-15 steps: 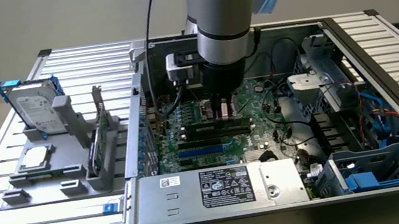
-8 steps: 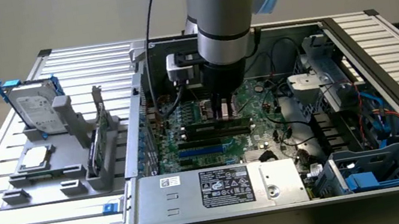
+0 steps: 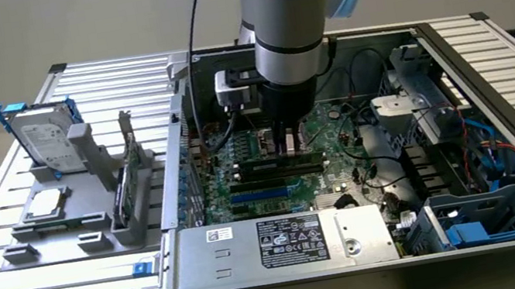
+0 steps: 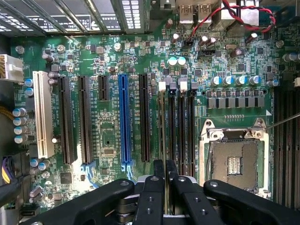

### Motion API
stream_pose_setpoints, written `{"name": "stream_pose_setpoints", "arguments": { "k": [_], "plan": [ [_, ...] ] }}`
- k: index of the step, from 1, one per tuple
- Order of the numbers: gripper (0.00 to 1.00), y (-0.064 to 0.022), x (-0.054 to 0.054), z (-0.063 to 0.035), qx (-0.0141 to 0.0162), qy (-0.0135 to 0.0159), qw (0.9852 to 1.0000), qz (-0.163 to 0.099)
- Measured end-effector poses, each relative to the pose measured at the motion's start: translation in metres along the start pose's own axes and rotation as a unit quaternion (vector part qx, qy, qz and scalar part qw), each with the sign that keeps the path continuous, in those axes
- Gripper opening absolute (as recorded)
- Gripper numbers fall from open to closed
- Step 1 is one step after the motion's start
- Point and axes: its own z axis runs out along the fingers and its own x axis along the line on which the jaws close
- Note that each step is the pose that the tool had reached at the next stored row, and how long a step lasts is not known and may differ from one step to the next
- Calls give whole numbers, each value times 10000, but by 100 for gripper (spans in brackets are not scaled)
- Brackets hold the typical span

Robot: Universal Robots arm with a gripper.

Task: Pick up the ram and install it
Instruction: 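Press down the ram until it locks into place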

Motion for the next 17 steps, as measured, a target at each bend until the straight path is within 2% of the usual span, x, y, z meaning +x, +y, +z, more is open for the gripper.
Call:
{"name": "stream_pose_setpoints", "arguments": {
  "k": [17],
  "plan": [
    [14,-2,-6,23,1,-11,10000,44]
  ]
}}
